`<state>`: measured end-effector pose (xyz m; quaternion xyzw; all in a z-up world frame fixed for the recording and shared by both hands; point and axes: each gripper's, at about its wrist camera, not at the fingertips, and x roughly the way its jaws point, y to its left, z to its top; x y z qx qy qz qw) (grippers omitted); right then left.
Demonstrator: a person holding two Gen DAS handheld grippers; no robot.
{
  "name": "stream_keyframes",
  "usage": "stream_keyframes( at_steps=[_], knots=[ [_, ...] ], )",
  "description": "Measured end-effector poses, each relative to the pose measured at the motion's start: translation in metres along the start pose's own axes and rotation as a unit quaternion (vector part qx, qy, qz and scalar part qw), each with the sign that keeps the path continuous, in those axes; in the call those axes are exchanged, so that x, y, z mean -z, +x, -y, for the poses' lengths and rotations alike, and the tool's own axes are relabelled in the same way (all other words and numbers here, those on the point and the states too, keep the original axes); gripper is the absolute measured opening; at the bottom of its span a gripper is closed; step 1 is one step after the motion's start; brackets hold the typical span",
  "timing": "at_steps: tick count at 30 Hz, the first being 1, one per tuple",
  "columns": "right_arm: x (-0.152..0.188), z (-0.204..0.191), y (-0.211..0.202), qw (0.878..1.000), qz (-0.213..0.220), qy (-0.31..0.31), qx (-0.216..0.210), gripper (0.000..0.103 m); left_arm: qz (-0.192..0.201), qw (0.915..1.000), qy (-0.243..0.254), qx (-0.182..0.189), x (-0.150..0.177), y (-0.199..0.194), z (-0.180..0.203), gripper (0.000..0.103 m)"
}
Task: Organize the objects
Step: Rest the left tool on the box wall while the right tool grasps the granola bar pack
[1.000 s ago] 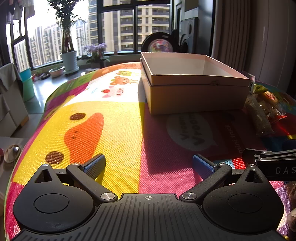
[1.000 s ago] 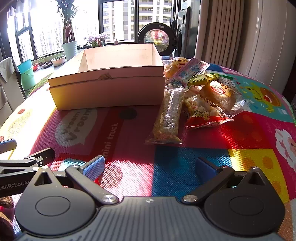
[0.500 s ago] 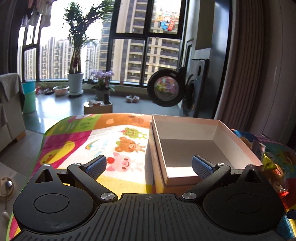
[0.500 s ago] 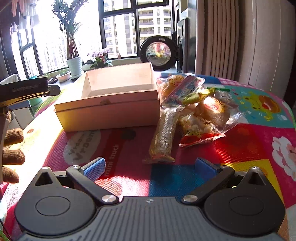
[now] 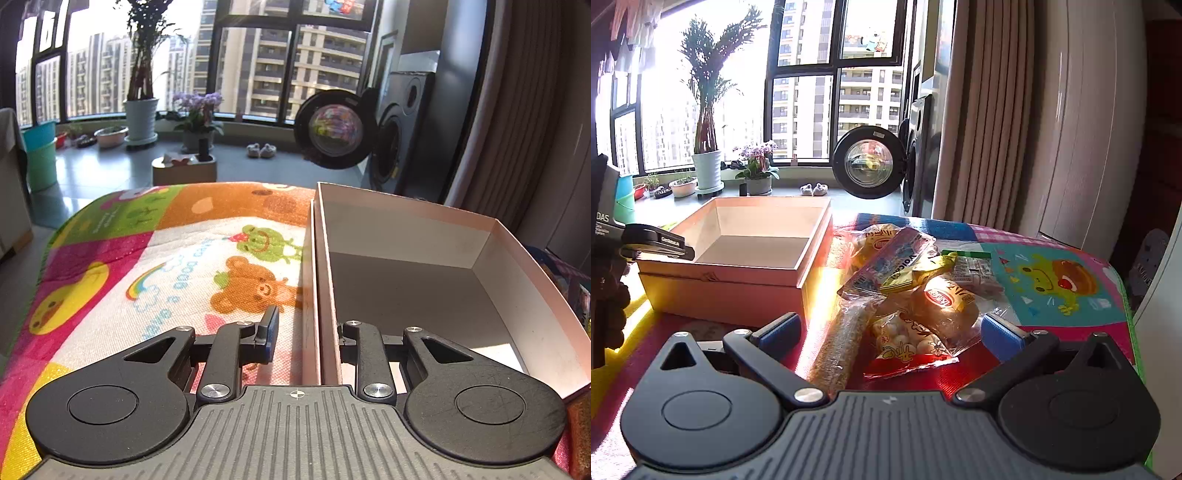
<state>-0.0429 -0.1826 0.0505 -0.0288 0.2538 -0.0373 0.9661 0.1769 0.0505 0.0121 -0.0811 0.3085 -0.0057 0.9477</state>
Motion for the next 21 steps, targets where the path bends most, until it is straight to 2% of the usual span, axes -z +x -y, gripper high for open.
stream_keyframes(
  at_steps=[3,7,11,12,16,17,19,21],
  knots=[
    [0.001,-0.001,0.015,1.000,-0.015,-0.009,0.008,0.103,0.013,0.9998,-0.005,0.017,0.003,-0.002,-0.004,0.017],
    [0.006,-0.012,0.022,0.999,-0.043,-0.020,-0.007,0.103,0.032,0.9994,-0.005,0.013,0.007,-0.005,-0.003,0.016],
    [0.012,-0.030,0.024,0.997,-0.050,-0.049,-0.013,0.103,0.046,0.9988,0.011,0.011,0.005,-0.010,-0.003,0.016],
    [0.013,-0.034,0.025,0.997,-0.052,-0.055,-0.014,0.101,0.047,0.9987,0.016,0.013,0.003,-0.009,-0.003,0.016],
    [0.008,-0.050,0.038,0.996,-0.058,-0.070,-0.007,0.076,0.041,0.9987,0.010,0.029,0.002,-0.003,-0.012,0.016],
    [0.006,-0.052,0.044,0.996,-0.063,-0.065,-0.005,0.074,0.040,0.9987,0.004,0.032,0.003,-0.002,-0.014,0.016],
    [0.000,-0.052,0.057,0.996,-0.076,-0.051,-0.009,0.062,0.042,0.9986,0.002,0.032,0.003,-0.004,-0.016,0.016],
    [-0.005,-0.049,0.071,0.995,-0.093,-0.035,-0.009,0.057,0.046,0.9985,0.004,0.031,0.003,-0.005,-0.016,0.016]
  ],
)
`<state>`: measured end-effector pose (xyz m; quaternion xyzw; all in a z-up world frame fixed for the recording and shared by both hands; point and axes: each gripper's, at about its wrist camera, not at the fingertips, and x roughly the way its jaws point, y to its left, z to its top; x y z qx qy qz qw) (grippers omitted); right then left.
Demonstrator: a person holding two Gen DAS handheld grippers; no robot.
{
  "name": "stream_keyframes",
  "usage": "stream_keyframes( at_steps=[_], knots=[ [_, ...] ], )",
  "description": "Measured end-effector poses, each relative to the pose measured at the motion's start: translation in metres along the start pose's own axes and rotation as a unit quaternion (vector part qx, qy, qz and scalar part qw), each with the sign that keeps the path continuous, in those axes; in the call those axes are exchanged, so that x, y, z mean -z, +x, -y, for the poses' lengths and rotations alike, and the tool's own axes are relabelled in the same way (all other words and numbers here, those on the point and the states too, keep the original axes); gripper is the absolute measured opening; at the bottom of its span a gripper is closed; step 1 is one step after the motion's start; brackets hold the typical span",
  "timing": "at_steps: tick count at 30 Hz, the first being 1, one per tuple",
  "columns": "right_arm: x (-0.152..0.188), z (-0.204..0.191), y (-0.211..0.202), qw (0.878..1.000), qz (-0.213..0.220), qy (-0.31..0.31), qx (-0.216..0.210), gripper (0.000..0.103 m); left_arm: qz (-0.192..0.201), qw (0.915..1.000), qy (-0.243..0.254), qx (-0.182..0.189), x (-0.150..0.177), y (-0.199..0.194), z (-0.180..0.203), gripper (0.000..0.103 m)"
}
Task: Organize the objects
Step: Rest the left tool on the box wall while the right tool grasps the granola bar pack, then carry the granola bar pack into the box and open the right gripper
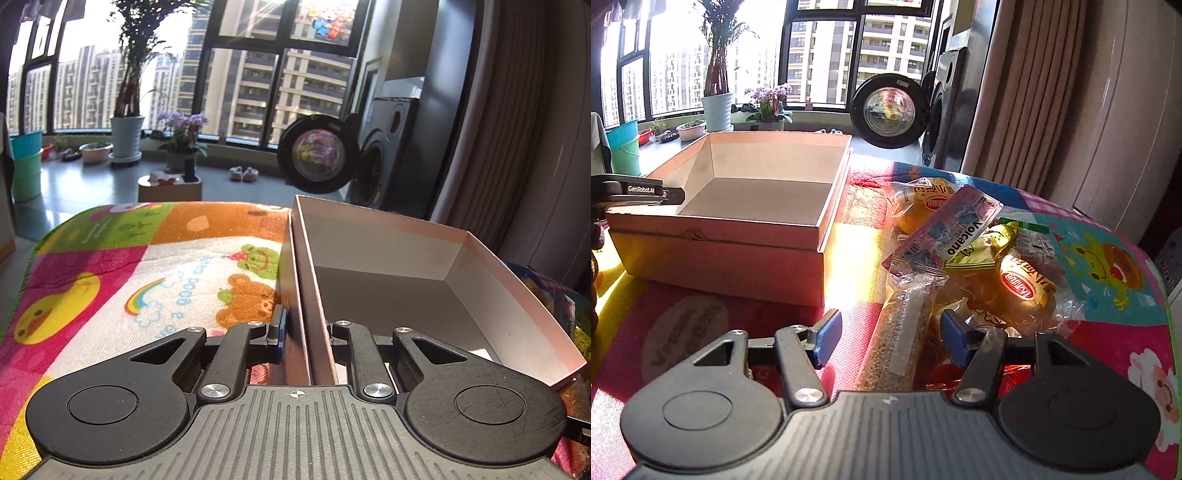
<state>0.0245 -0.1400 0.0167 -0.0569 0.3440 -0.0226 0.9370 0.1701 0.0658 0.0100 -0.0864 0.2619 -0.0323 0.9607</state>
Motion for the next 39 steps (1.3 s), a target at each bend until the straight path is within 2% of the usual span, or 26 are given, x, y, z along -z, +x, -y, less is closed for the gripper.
stream_keyframes(
  at_steps=[2,4,8,9,10,13,17,20,22,23,26,28,32,35,37,39],
  knots=[
    [-0.006,0.005,0.004,1.000,-0.009,0.013,0.000,0.049,0.000,1.0000,-0.002,0.001,0.000,0.001,-0.002,0.016],
    [-0.011,0.011,0.001,0.999,-0.028,0.021,-0.010,0.028,-0.001,1.0000,-0.007,0.004,-0.001,0.000,-0.004,0.016],
    [-0.010,0.023,-0.016,0.998,-0.052,0.035,-0.019,0.021,0.000,1.0000,-0.006,0.006,0.000,0.000,-0.005,0.016],
    [-0.010,0.026,-0.023,0.997,-0.058,0.043,-0.021,0.006,0.000,0.9999,-0.008,0.007,0.000,0.001,-0.005,0.017],
    [-0.010,0.030,-0.029,0.996,-0.064,0.054,-0.025,0.002,-0.001,0.9999,-0.009,0.008,0.001,0.002,-0.006,0.017],
    [-0.019,0.037,-0.052,0.994,-0.061,0.076,-0.039,0.002,-0.002,0.9999,-0.011,0.009,0.001,0.002,-0.006,0.017],
    [-0.027,0.024,-0.068,0.998,-0.047,0.030,-0.033,0.004,-0.002,0.9999,-0.014,0.009,0.001,0.001,-0.007,0.017],
    [-0.023,0.014,-0.043,0.996,-0.083,0.027,-0.033,0.018,-0.002,0.9998,-0.017,0.010,0.001,0.001,-0.008,0.017],
    [-0.018,0.010,-0.021,0.994,-0.101,0.029,-0.008,0.041,-0.002,0.9997,-0.020,0.012,0.001,0.001,-0.010,0.017],
    [-0.016,0.009,-0.010,0.994,-0.107,0.029,0.004,0.042,-0.001,0.9997,-0.022,0.014,0.001,0.001,-0.011,0.017],
    [-0.015,0.006,0.007,0.993,-0.115,0.020,0.012,0.043,-0.002,0.9995,-0.026,0.017,0.001,0.003,-0.013,0.017],
    [-0.017,0.001,0.005,0.992,-0.127,0.004,0.001,0.028,-0.003,0.9994,-0.027,0.019,0.001,0.003,-0.014,0.017],
    [-0.016,-0.008,-0.018,0.990,-0.141,-0.016,-0.021,0.027,-0.004,0.9995,-0.027,0.018,0.001,0.003,-0.014,0.017],
    [-0.023,-0.002,-0.041,0.988,-0.146,0.026,-0.040,0.027,-0.004,0.9995,-0.027,0.017,0.001,0.003,-0.014,0.017],
    [-0.040,0.002,-0.062,0.988,-0.128,0.053,-0.066,0.027,-0.004,0.9995,-0.027,0.018,0.001,0.003,-0.014,0.017],
    [-0.062,-0.003,-0.080,0.991,-0.097,0.054,-0.078,0.027,-0.003,0.9995,-0.026,0.016,0.002,0.003,-0.013,0.017]
  ],
)
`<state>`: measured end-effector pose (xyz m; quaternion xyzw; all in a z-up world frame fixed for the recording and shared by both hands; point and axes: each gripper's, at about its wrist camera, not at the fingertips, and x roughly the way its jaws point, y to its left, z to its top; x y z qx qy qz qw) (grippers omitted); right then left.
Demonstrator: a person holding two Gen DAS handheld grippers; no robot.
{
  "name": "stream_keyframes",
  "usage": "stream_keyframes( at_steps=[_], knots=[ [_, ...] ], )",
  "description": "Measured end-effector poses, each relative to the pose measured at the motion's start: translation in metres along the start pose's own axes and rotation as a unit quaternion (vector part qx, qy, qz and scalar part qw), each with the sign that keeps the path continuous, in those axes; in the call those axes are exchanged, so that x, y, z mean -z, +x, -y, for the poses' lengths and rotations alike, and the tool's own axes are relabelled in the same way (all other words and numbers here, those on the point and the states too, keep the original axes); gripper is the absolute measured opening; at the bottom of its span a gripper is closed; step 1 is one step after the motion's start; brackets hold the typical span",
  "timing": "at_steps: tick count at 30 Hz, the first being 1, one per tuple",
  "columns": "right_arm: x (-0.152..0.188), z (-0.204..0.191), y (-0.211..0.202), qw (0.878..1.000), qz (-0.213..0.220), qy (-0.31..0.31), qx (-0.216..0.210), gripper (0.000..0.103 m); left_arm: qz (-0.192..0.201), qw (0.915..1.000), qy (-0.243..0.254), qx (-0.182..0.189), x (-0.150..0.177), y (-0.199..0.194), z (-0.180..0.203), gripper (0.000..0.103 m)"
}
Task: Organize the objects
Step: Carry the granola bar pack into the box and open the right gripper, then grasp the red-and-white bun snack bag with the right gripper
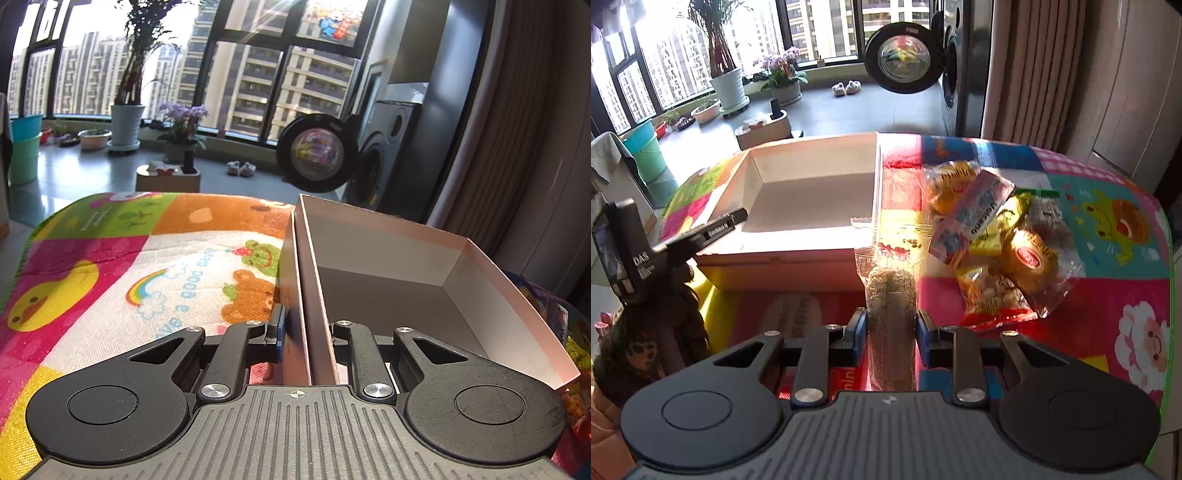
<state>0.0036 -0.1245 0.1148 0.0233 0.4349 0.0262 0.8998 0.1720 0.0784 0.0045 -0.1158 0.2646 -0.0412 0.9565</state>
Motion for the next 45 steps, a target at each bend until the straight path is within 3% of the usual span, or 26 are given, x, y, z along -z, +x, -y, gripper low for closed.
stream_keyframes(
  at_steps=[3,6,11,19,21,25,27,29,30,32,34,35,37,41,45],
  knots=[
    [-0.037,-0.020,-0.011,0.999,0.033,-0.009,-0.032,0.027,0.001,1.0000,0.001,-0.002,0.001,0.000,0.000,0.017],
    [-0.079,-0.044,0.010,0.998,0.039,-0.010,-0.058,0.027,0.001,1.0000,0.001,-0.002,0.001,-0.001,0.001,0.017],
    [-0.119,-0.085,0.095,0.998,-0.012,-0.011,-0.063,0.027,0.000,1.0000,0.000,-0.002,0.001,-0.001,0.000,0.017],
    [-0.131,-0.127,0.205,0.988,-0.094,0.021,-0.122,0.030,-0.004,1.0000,-0.008,-0.001,0.003,0.000,-0.001,0.017],
    [-0.132,-0.123,0.210,0.985,-0.101,0.036,-0.133,0.032,-0.009,0.9998,-0.020,0.003,0.003,0.002,-0.005,0.018],
    [-0.133,-0.098,0.180,0.987,-0.054,0.040,-0.143,0.034,-0.006,0.9999,-0.012,-0.001,0.004,0.000,-0.001,0.018],
    [-0.132,-0.085,0.158,0.990,-0.030,0.035,-0.135,0.037,-0.007,0.9999,-0.011,-0.001,0.004,0.000,0.000,0.018],
    [-0.125,-0.067,0.123,0.994,0.020,0.014,-0.106,0.038,-0.007,0.9999,-0.011,-0.001,0.004,0.000,0.000,0.018],
    [-0.119,-0.061,0.105,0.995,0.049,-0.004,-0.087,0.044,-0.006,0.9999,-0.011,-0.001,0.003,0.000,-0.001,0.018],
    [-0.101,-0.041,0.064,0.991,0.117,-0.041,-0.044,0.067,-0.006,0.9999,-0.008,-0.002,0.004,-0.001,0.000,0.017],
    [-0.078,-0.020,0.031,0.984,0.171,-0.058,0.003,0.098,-0.004,1.0000,0.000,-0.006,0.004,-0.003,0.003,0.017],
    [-0.065,-0.010,0.019,0.979,0.190,-0.062,0.028,0.103,-0.003,1.0000,0.003,-0.007,0.004,-0.004,0.004,0.017],
    [-0.043,0.008,0.003,0.974,0.208,-0.069,0.065,0.103,-0.001,0.9998,0.016,-0.013,0.006,-0.005,0.008,0.017],
    [-0.004,0.046,-0.004,0.970,0.199,-0.062,0.125,0.103,0.001,0.9996,0.024,-0.016,0.006,-0.006,0.011,0.016],
    [0.016,0.079,0.007,0.978,0.166,-0.015,0.128,0.103,0.001,0.9996,0.024,-0.016,0.006,-0.007,0.012,0.016]
  ],
)
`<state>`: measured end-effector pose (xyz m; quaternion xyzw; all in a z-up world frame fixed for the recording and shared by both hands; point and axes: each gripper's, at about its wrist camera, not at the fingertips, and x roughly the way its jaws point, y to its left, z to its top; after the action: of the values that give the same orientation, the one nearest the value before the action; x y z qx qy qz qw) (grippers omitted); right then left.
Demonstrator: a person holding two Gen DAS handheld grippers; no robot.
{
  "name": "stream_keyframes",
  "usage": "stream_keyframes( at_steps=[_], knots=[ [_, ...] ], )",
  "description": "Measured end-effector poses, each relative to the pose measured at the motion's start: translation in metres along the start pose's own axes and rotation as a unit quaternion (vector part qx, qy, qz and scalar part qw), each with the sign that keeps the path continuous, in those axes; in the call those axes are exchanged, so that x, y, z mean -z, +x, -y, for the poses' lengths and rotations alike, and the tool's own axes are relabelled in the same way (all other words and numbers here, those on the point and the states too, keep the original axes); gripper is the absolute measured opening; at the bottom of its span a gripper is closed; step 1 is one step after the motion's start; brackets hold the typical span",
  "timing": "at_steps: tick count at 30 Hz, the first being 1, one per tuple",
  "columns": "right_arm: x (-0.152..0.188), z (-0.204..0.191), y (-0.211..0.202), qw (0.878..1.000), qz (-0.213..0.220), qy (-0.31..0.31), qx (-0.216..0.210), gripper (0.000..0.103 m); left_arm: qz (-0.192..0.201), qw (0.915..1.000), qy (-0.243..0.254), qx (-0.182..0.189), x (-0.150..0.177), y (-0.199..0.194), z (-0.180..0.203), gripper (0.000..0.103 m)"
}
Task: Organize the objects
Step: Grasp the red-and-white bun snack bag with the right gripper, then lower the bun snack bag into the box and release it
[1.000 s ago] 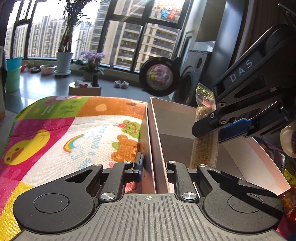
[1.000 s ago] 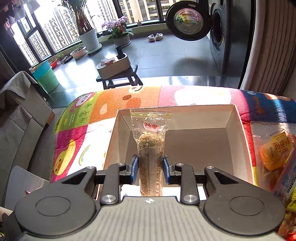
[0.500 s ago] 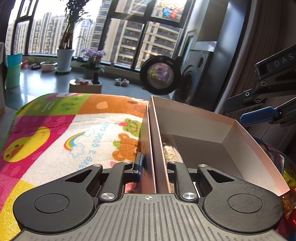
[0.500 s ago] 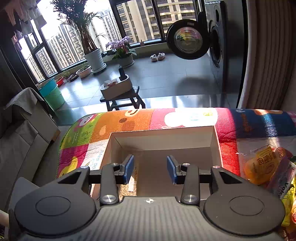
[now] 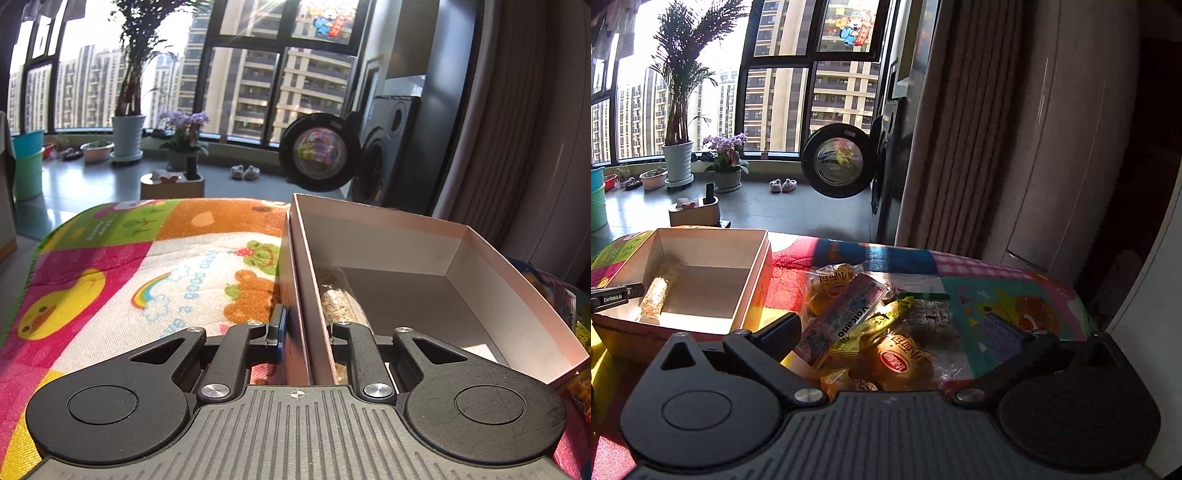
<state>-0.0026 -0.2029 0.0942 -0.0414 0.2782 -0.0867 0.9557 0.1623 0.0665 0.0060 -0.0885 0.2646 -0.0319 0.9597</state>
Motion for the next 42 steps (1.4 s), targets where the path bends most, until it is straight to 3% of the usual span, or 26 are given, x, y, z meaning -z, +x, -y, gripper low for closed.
stream_keyframes(
  at_steps=[2,5,9,16,17,19,22,26,30,34,39,42],
  knots=[
    [0.016,0.005,0.017,0.999,-0.047,0.013,-0.021,0.103,0.000,1.0000,0.000,0.000,0.000,0.000,0.000,0.016],
    [0.033,-0.008,0.035,0.996,-0.078,-0.006,-0.039,0.102,0.000,1.0000,0.000,0.000,0.000,0.000,0.000,0.016],
    [0.044,-0.035,0.049,0.993,-0.090,-0.057,-0.056,0.090,0.000,1.0000,0.000,0.000,0.000,0.000,0.000,0.016],
    [0.043,-0.044,0.083,0.992,-0.108,-0.061,-0.034,0.090,-0.003,1.0000,-0.002,0.001,0.000,0.001,-0.001,0.016],
    [0.043,-0.044,0.081,0.992,-0.111,-0.058,-0.036,0.087,-0.003,1.0000,-0.002,0.002,0.000,0.002,-0.002,0.016],
    [0.044,-0.043,0.076,0.988,-0.134,-0.049,-0.057,0.063,-0.003,1.0000,-0.002,0.002,0.000,0.002,-0.002,0.016],
    [0.049,-0.046,0.061,0.986,-0.144,-0.049,-0.068,0.055,-0.003,1.0000,-0.002,0.002,-0.001,0.002,-0.002,0.016],
    [0.057,-0.055,0.034,0.980,-0.159,-0.054,-0.107,0.053,-0.003,1.0000,-0.002,0.002,-0.001,0.002,-0.002,0.016],
    [0.070,-0.066,0.006,0.977,-0.165,-0.067,-0.119,0.051,-0.003,1.0000,-0.002,0.002,-0.001,0.002,-0.002,0.016],
    [0.069,-0.063,-0.021,0.972,-0.181,-0.022,-0.147,0.049,-0.003,1.0000,-0.002,0.002,-0.001,0.002,-0.002,0.016],
    [0.035,-0.071,-0.055,0.972,-0.142,-0.006,-0.187,0.048,-0.003,1.0000,-0.003,0.002,-0.001,0.001,-0.002,0.016],
    [0.001,-0.081,-0.060,0.965,-0.118,0.008,-0.232,0.048,-0.003,1.0000,-0.002,0.002,-0.001,0.001,-0.002,0.016]
  ],
)
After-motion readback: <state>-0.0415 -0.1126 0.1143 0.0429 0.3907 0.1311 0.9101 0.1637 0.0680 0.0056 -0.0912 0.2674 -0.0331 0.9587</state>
